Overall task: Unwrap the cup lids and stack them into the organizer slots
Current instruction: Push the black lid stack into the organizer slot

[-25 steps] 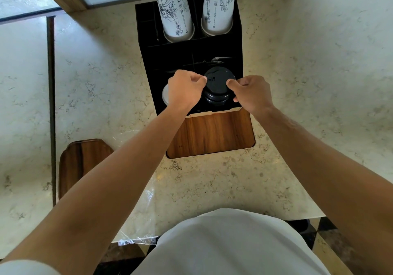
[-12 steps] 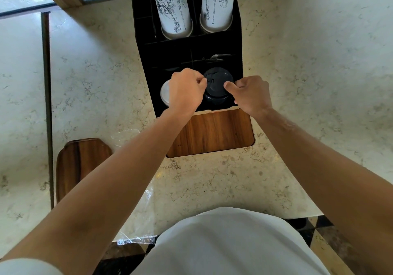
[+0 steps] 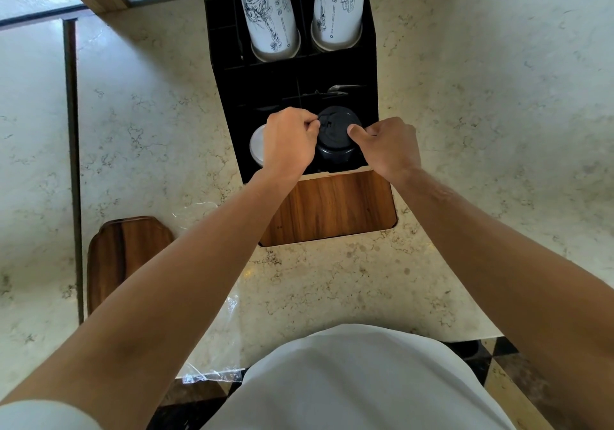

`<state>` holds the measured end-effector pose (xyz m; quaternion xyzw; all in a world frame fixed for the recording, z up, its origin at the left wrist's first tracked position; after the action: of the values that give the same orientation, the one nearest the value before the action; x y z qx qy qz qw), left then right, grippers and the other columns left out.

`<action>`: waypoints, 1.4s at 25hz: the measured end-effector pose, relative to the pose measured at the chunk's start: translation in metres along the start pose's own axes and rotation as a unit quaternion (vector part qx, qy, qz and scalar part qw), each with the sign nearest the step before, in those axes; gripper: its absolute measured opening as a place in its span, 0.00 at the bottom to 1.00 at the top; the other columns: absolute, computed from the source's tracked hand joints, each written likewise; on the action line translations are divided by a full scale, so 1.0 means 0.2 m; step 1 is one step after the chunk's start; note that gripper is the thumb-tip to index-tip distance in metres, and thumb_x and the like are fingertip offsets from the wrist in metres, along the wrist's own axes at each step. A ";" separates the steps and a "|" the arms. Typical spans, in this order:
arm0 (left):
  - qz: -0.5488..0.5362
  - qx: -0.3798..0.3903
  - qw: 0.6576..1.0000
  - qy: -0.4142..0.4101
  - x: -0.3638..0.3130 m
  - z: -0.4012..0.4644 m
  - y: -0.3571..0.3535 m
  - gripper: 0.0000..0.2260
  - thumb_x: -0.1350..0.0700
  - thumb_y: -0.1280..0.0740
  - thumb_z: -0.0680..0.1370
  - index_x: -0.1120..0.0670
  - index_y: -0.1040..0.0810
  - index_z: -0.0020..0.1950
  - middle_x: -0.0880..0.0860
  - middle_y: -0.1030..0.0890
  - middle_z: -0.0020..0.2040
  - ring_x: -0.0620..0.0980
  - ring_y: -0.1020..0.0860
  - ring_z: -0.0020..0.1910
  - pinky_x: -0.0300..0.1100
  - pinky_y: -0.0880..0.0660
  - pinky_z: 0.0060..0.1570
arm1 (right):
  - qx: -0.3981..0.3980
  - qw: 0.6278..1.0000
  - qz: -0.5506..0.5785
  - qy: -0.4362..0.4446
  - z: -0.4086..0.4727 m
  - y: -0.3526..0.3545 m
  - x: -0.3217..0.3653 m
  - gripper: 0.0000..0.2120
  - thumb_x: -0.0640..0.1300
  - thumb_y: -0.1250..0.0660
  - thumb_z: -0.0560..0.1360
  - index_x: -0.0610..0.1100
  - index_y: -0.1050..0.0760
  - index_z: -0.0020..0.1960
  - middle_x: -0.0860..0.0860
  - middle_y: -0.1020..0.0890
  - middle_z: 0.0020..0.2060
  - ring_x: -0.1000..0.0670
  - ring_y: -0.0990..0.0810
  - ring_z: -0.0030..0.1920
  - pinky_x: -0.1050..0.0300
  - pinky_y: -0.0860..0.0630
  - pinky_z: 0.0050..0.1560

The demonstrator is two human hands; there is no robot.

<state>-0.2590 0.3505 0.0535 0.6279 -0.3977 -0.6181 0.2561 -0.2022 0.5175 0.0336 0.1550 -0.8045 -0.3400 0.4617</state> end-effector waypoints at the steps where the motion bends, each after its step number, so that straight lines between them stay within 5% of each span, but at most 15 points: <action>1: -0.002 -0.001 1.000 0.000 0.00 0.00 0.00 0.09 0.56 0.33 0.82 0.55 0.14 0.57 0.50 0.13 0.48 0.43 0.19 0.45 0.22 0.37 0.34 | 0.000 1.000 0.000 -0.001 0.00 0.00 0.00 0.28 0.56 0.34 0.81 0.46 0.35 0.26 0.51 0.30 0.23 0.54 0.33 0.23 0.60 0.32 0.36; 6: -0.021 -0.012 1.000 0.006 0.01 0.00 0.01 0.10 0.55 0.33 0.83 0.55 0.15 0.59 0.50 0.13 0.49 0.46 0.17 0.49 0.33 0.27 0.48 | -0.003 1.000 0.015 -0.001 0.00 0.01 0.01 0.27 0.58 0.35 0.81 0.42 0.27 0.29 0.43 0.18 0.30 0.50 0.23 0.27 0.53 0.19 0.42; 11: -0.029 -0.027 0.999 0.025 0.03 -0.03 0.03 0.14 0.51 0.34 0.83 0.55 0.19 0.64 0.51 0.15 0.55 0.47 0.18 0.56 0.35 0.28 0.54 | -0.007 1.000 0.024 0.000 -0.05 0.04 0.01 0.27 0.57 0.39 0.83 0.36 0.17 0.42 0.42 0.14 0.38 0.43 0.13 0.38 0.48 0.16 0.49; 14: -0.008 -0.028 0.999 0.025 0.03 -0.08 0.06 0.15 0.50 0.36 0.83 0.54 0.20 0.66 0.50 0.16 0.58 0.48 0.19 0.58 0.38 0.28 0.54 | -0.020 1.000 -0.011 0.021 -0.09 0.07 0.01 0.19 0.56 0.40 0.83 0.46 0.20 0.43 0.53 0.17 0.38 0.55 0.19 0.36 0.56 0.22 0.48; 16: -0.005 -0.020 0.999 0.025 0.03 -0.13 0.08 0.16 0.51 0.37 0.84 0.54 0.22 0.69 0.51 0.18 0.62 0.49 0.21 0.60 0.38 0.29 0.55 | -0.013 0.999 -0.011 0.042 -0.14 0.08 0.02 0.16 0.56 0.39 0.83 0.47 0.19 0.58 0.51 0.15 0.52 0.51 0.16 0.50 0.54 0.22 0.58; 18: -0.007 0.001 1.000 0.015 0.04 -0.18 0.09 0.18 0.51 0.36 0.84 0.54 0.26 0.73 0.53 0.21 0.67 0.51 0.23 0.64 0.42 0.28 0.62 | -0.004 0.997 -0.031 0.075 -0.20 0.08 0.03 0.24 0.56 0.37 0.82 0.45 0.28 0.74 0.47 0.22 0.70 0.47 0.23 0.69 0.50 0.27 0.70; 20: -0.004 0.021 1.000 0.011 0.06 -0.23 0.09 0.21 0.50 0.36 0.83 0.53 0.29 0.75 0.54 0.25 0.72 0.54 0.27 0.69 0.49 0.30 0.69 | 0.002 0.993 -0.054 0.105 -0.26 0.07 0.05 0.29 0.55 0.36 0.82 0.45 0.36 0.79 0.46 0.29 0.76 0.44 0.30 0.75 0.48 0.32 0.75; 28: 0.016 0.028 0.999 0.012 0.18 -0.52 0.15 0.25 0.49 0.35 0.82 0.55 0.34 0.77 0.56 0.28 0.73 0.58 0.28 0.69 0.51 0.28 0.65 | 0.052 0.980 -0.125 0.146 -0.49 -0.03 0.04 0.34 0.55 0.37 0.83 0.45 0.45 0.83 0.47 0.48 0.84 0.45 0.50 0.84 0.44 0.45 0.82; 35: 0.007 0.014 0.998 0.055 0.34 -0.73 0.25 0.24 0.51 0.37 0.82 0.55 0.33 0.78 0.56 0.30 0.75 0.57 0.30 0.72 0.51 0.32 0.69 | 0.091 0.967 -0.146 0.187 -0.64 -0.18 0.10 0.32 0.54 0.38 0.83 0.44 0.42 0.82 0.46 0.44 0.83 0.45 0.47 0.83 0.45 0.44 0.81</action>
<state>-0.1312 0.2428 0.0704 0.6615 -0.3961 -0.5754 0.2727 -0.1068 0.4290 0.0661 0.3727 -0.6998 -0.2941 0.5338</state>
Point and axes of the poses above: each hand's wrist, its own z-axis towards the middle knuckle, its own y-axis out of the back of the hand, x = y × z, the point moved 4 cm from there along z, towards the middle knuckle
